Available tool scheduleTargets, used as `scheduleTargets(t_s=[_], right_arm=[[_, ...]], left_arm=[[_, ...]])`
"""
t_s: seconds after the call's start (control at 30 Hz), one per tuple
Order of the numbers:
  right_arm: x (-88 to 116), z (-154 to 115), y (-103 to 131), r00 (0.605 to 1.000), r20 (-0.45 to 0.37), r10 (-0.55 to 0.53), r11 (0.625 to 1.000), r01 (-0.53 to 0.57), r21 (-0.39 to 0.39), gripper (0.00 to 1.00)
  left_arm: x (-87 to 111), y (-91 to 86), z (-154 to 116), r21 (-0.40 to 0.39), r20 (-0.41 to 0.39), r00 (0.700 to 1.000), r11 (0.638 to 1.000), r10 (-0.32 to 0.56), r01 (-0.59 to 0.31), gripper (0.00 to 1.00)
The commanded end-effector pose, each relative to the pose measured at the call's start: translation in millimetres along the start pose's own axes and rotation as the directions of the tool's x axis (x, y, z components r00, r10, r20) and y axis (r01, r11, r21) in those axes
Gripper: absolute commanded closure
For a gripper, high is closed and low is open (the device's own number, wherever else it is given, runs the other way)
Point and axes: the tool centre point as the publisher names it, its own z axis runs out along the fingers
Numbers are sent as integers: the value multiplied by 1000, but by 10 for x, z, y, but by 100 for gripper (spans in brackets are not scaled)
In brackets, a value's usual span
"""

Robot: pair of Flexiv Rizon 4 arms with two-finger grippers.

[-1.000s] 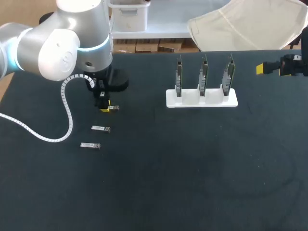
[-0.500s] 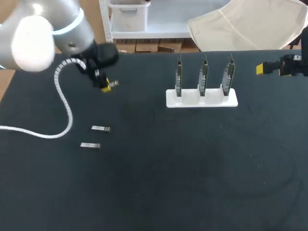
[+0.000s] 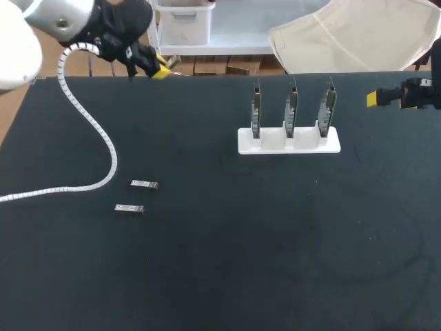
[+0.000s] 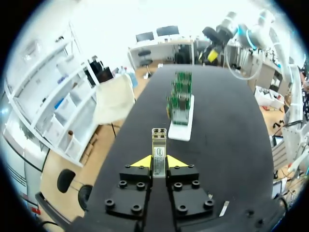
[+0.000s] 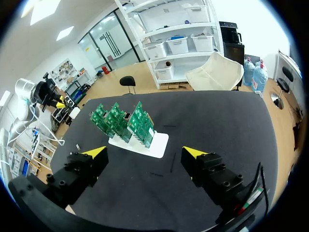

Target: Pick up the optical module with the left hand, and insert it into the network port with the right hand.

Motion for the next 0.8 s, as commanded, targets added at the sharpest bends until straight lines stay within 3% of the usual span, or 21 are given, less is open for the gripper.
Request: scheduleTargets(t_s=[0.03,0.53,0.6,0.8], right_arm=[[2,0,0,1000,0,0,1000,0,0,0],[2,0,0,1000,0,0,1000,0,0,0],[2,0,0,1000,0,0,1000,0,0,0],[2,0,0,1000,0,0,1000,0,0,0]], left_arm=[[23,-79,-20,-60,270,963,998,23,-6,100],[23,-79,-23,-79,258,966,997,23,-3,100],[79,-143,-49,-68,244,969,998,33,-17,100],[-244,-206,41,-30,357,933,999,51,-43,100]])
